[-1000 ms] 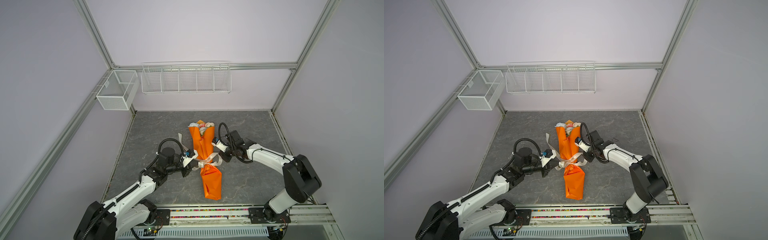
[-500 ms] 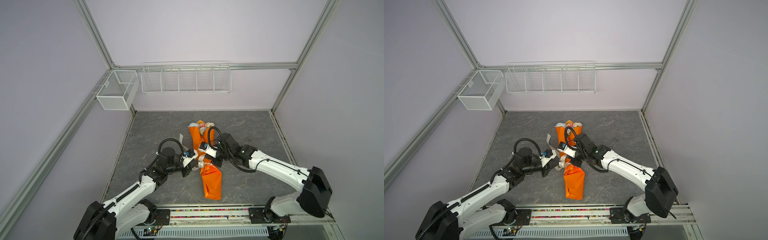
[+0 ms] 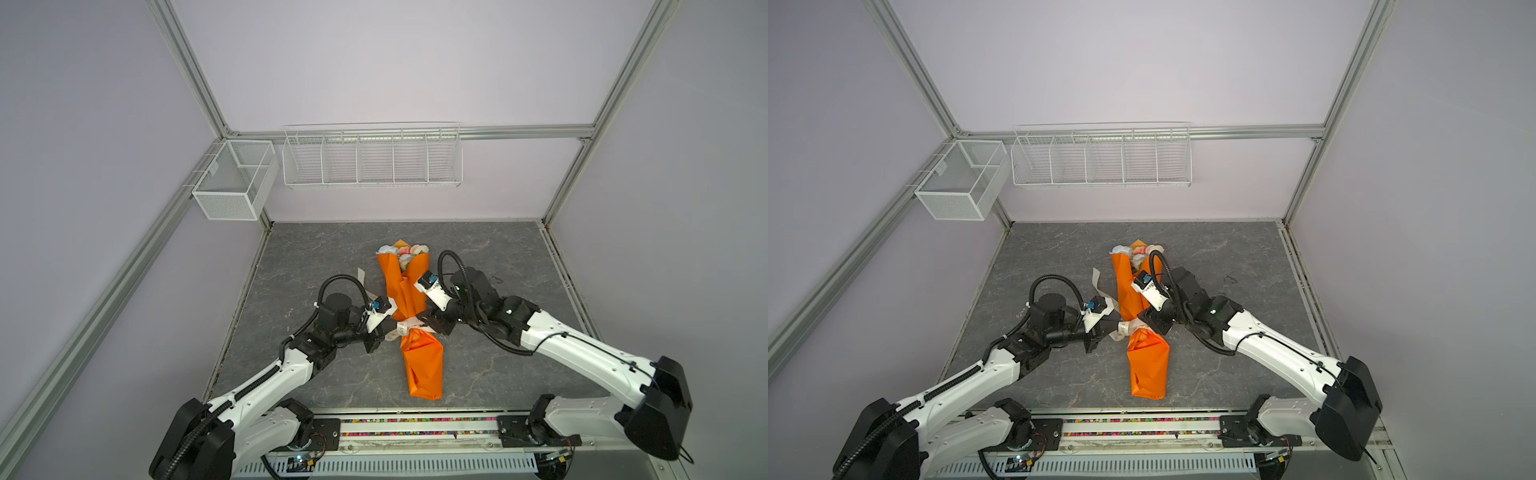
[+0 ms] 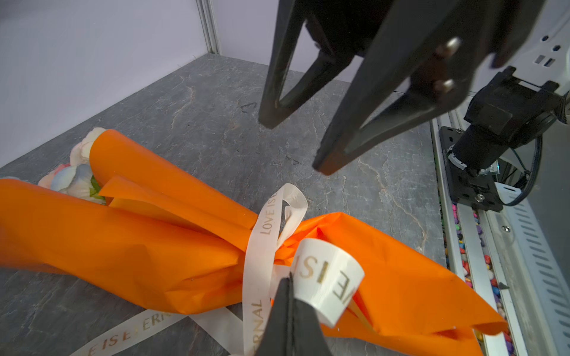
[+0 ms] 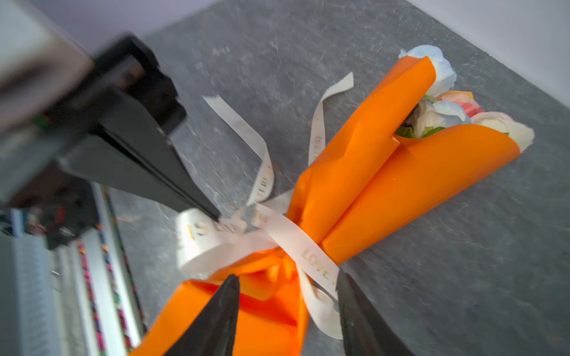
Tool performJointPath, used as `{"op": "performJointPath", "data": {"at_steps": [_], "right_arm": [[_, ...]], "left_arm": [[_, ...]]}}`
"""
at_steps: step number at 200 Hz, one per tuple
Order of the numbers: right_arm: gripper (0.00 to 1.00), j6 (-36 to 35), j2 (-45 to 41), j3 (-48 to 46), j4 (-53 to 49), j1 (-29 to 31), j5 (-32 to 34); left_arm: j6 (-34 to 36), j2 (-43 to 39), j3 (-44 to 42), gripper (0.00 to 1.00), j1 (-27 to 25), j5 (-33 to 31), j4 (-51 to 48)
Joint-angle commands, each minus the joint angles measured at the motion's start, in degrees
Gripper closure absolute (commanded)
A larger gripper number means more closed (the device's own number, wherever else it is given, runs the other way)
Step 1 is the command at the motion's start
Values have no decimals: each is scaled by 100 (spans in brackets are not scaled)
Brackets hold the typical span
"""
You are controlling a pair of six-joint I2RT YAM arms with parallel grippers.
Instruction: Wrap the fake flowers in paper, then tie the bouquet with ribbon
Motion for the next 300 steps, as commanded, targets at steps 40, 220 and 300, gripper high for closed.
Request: {"op": "performJointPath", "data": {"at_steps": [40, 220, 300], "right_arm": [[42, 3432, 188, -574, 807, 245, -661], [86, 3687, 578, -311, 1267, 770, 230], [93, 3496, 614, -560, 1276, 743, 342]], "left_arm": [[-526, 156, 498, 100, -29, -207, -164], [-658, 328, 656, 100, -59, -87, -421], [-3641, -82, 778, 42, 149, -2812, -1427]]}}
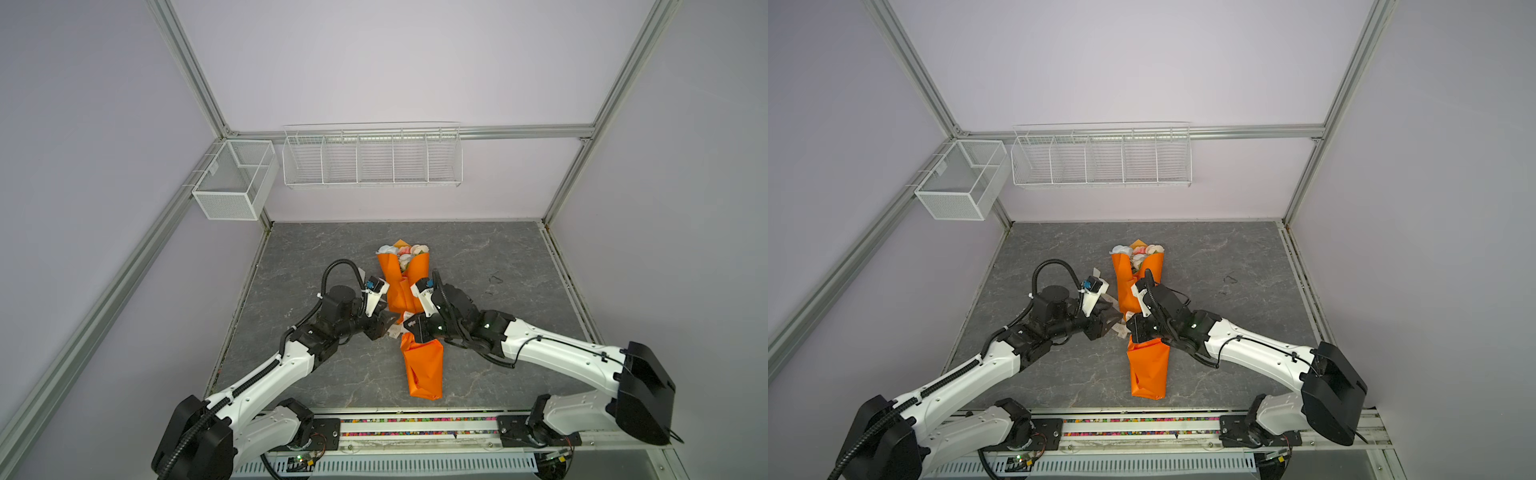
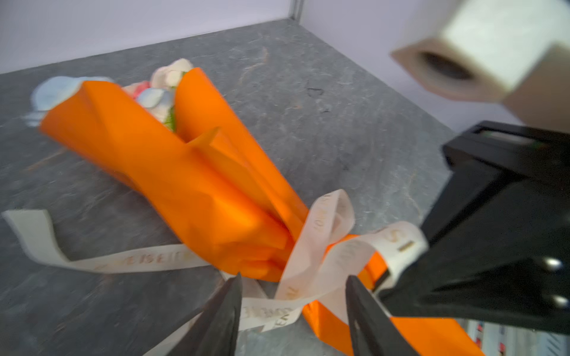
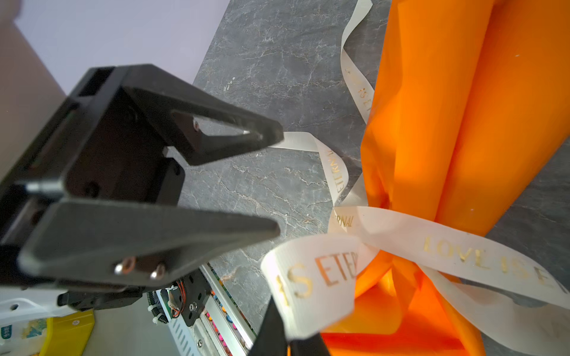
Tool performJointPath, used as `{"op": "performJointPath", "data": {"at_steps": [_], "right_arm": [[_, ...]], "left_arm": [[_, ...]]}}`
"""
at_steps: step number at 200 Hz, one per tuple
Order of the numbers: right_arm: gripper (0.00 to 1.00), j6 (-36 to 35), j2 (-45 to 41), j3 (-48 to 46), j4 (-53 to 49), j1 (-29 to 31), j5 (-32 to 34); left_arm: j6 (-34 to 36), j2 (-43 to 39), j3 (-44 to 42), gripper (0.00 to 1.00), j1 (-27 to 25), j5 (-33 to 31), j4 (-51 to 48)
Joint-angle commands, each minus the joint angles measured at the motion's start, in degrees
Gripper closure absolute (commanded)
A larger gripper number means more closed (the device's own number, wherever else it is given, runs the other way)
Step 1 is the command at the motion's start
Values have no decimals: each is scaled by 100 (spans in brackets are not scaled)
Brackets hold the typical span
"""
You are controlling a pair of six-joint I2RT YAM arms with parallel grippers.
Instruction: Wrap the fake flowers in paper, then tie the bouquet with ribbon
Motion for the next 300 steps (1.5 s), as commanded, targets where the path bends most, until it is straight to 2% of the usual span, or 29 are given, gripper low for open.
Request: {"op": "performJointPath", "data": {"at_steps": [1, 31, 65, 71, 82, 97, 120, 144, 168, 204, 230, 243, 253, 269, 300], "right_arm": [[93, -110, -10, -92, 179, -5, 66], [93, -130, 53, -57, 207, -10, 13], [93, -231, 137, 35, 162, -9, -31], [93, -258, 146, 55, 155, -11, -30], [93, -270, 175, 77, 159, -6, -43], [93, -287, 214, 101, 161, -8, -64], [93, -322, 287, 146, 157, -9, -74], [93, -344, 373, 215, 148, -5, -98], [93, -350, 418, 247, 170, -19, -109], [93, -380, 412, 269, 153, -22, -138], [93, -397, 395, 273, 101, -37, -105], [93, -393, 387, 269, 83, -39, -68], [93, -371, 398, 271, 52, -47, -21], [93, -307, 410, 269, -1, -79, 35], [93, -147, 402, 238, 9, -152, 90]], "left_arm": [[-1503, -90, 245, 42, 190, -972, -514], [-3020, 591, 487, 41, 765, -780, -758], [-3750, 2062, 1512, 48, 882, -1038, -1701], [-3688, 2340, 1771, 50, 936, -975, -1938], [-3754, 2837, 2208, 51, 953, -1243, -2316], [-3748, 3413, 2713, 46, 978, -1393, -2591], [-3722, 4048, 3333, 46, 981, -1608, -2868], [-3750, 4417, 3578, 46, 992, -1827, -2878], [-3768, 4753, 3767, 48, 1053, -1750, -2720], [-3722, 5098, 4005, 53, 1082, -1815, -2639], [-3510, 5339, 4164, 75, 1117, -1522, -2609], [-3414, 5423, 4250, 79, 1121, -1461, -2710], [-3357, 5388, 4248, 91, 1128, -1457, -2754], [-3315, 5075, 4132, 100, 1132, -1371, -2744], [-3292, 3737, 3643, 100, 1127, -1293, -2679]]}}
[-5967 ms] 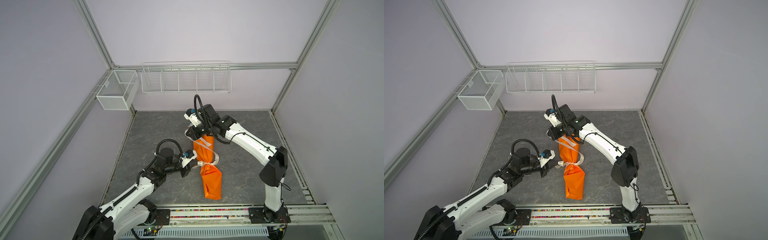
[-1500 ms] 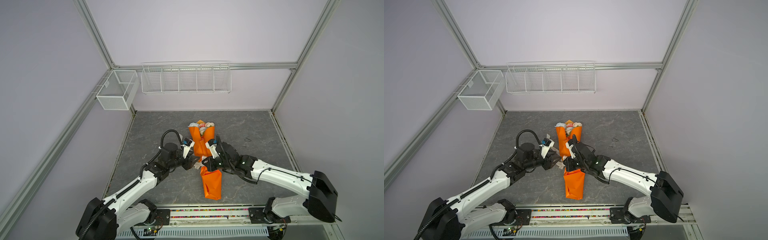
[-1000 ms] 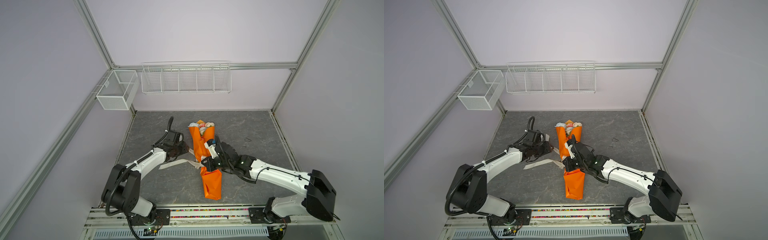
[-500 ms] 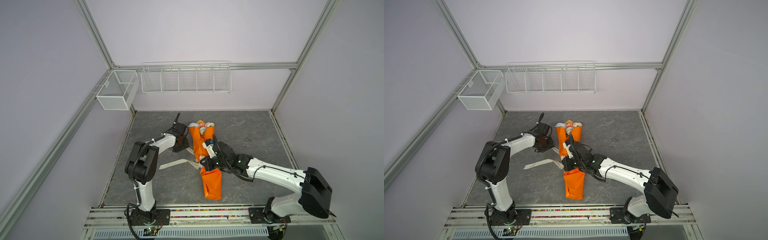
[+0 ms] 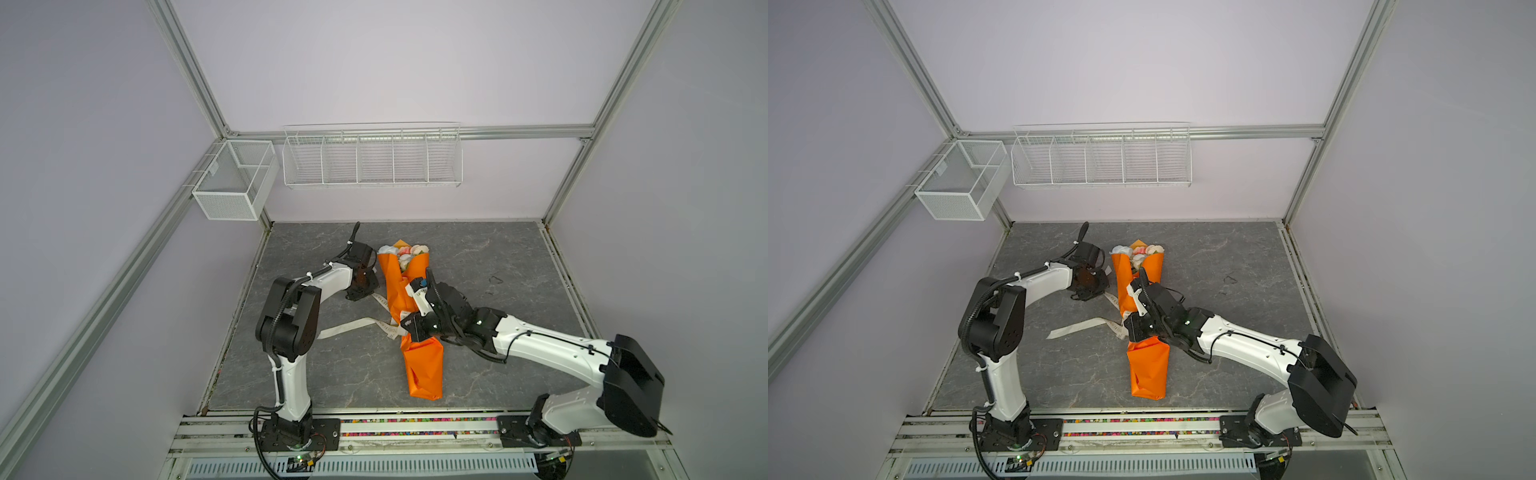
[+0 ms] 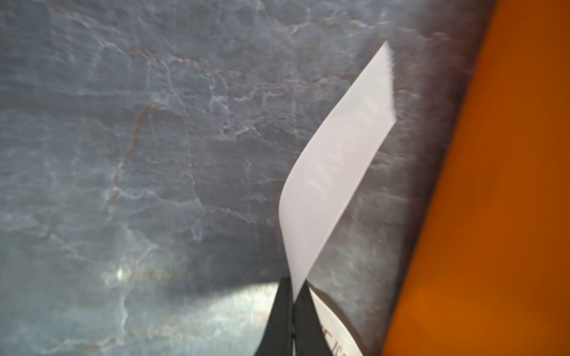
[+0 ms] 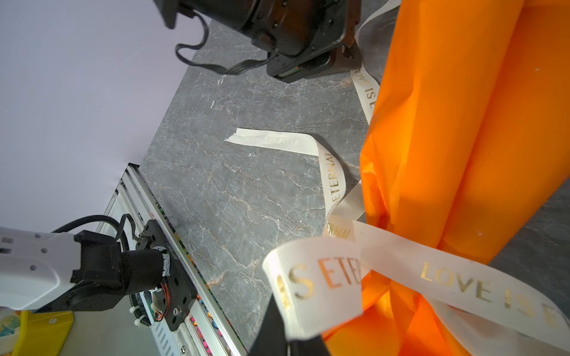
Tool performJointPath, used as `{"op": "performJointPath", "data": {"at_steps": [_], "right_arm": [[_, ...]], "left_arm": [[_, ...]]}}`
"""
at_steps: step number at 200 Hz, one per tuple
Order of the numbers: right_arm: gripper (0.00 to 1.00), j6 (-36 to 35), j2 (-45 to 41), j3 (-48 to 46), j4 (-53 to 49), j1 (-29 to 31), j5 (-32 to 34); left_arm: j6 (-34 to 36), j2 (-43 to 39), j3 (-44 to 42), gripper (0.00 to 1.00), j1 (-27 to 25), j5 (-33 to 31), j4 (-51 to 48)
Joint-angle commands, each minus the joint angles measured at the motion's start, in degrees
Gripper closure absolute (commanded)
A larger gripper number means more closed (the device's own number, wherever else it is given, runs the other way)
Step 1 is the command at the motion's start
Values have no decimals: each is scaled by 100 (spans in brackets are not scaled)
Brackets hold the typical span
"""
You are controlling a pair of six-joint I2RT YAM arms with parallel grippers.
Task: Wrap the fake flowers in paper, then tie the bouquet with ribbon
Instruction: 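Pull the ribbon end outward with the left gripper while the right gripper holds the loop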
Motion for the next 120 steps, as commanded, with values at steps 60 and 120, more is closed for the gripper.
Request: {"op": "performJointPath", "data": {"at_steps": [60, 120], "right_arm": [[93, 425, -31, 111, -45, -256, 240], [93, 475, 18, 364, -255, -385, 295]], "left_arm": [[349, -4110, -1776, 100, 0, 115, -679], [280, -7140, -2489, 100, -169, 144, -880]]}}
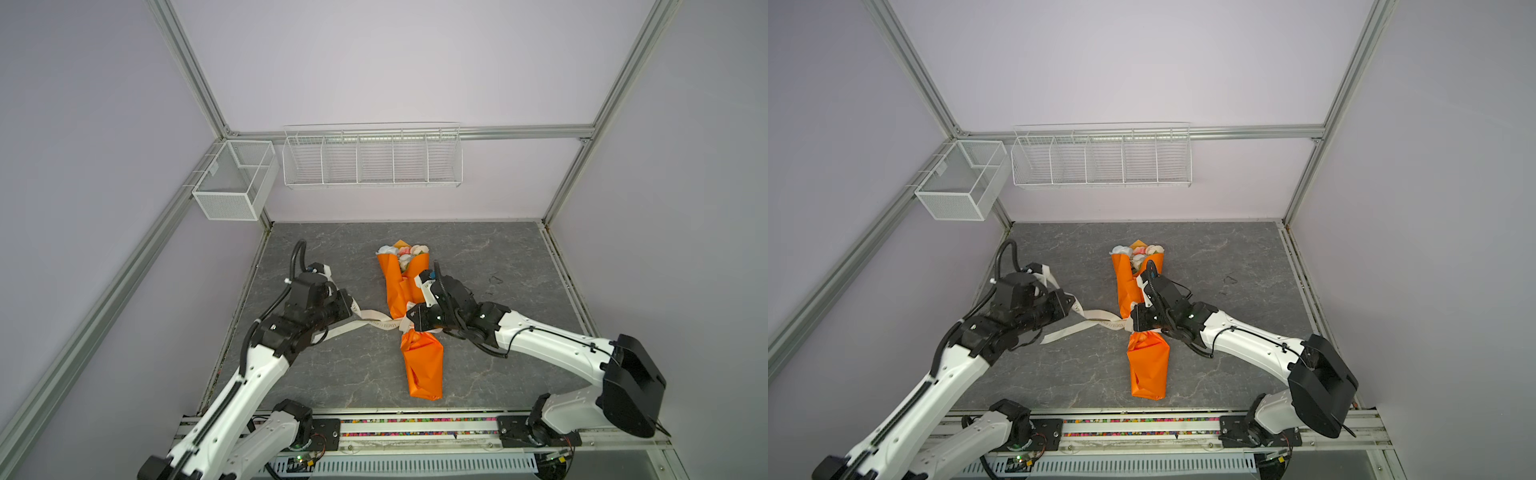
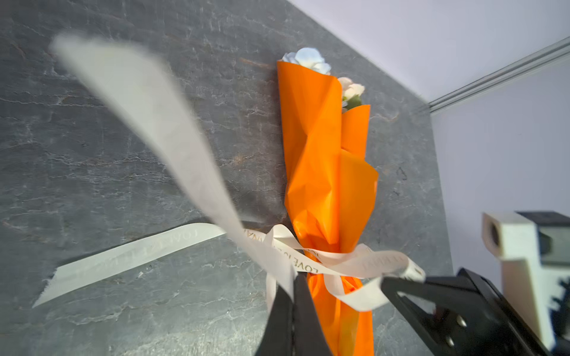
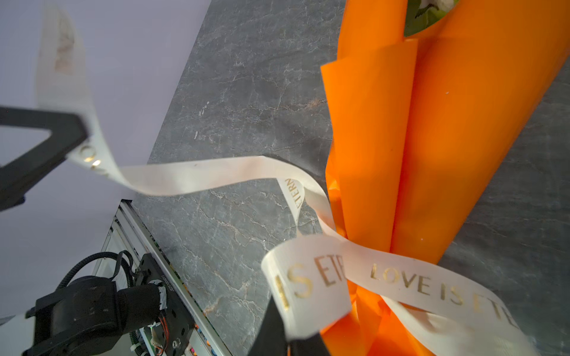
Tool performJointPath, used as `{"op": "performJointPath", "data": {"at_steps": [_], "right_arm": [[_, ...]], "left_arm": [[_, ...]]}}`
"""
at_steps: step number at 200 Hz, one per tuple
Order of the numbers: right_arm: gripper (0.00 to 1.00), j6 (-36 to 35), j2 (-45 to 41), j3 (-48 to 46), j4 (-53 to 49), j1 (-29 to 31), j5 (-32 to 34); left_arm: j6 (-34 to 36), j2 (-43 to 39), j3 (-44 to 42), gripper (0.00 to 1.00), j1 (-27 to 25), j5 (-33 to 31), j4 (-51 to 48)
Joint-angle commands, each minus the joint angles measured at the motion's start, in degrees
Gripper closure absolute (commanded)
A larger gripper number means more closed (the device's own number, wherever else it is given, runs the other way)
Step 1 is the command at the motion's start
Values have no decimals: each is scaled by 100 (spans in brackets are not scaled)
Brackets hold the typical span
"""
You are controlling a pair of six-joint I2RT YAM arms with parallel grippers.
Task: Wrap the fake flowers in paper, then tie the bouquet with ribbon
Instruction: 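Pull the ribbon end outward with the left gripper while the right gripper holds the loop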
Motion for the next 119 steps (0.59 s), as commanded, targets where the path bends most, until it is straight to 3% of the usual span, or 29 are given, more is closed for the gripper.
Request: {"op": "performJointPath", "data": {"at_steps": [1, 31, 70, 91, 119], "right_arm": [[93, 82, 16, 210, -168, -53, 94], [93, 79, 42, 211, -206, -52, 60], [93, -4, 84, 284, -314, -58, 12], [93, -137, 144, 383, -412, -91, -138], [93, -144, 225, 448, -500, -129, -241]], "left_arm": [[66, -976, -17, 100, -34, -93, -148], [324, -1617, 26, 100, -36, 390, -64], [542, -1608, 72, 100, -132, 2062, -248], [435, -1593, 13, 100, -541, 2495, -10], [-244, -1295, -215, 100, -1253, 2692, 835]]}}
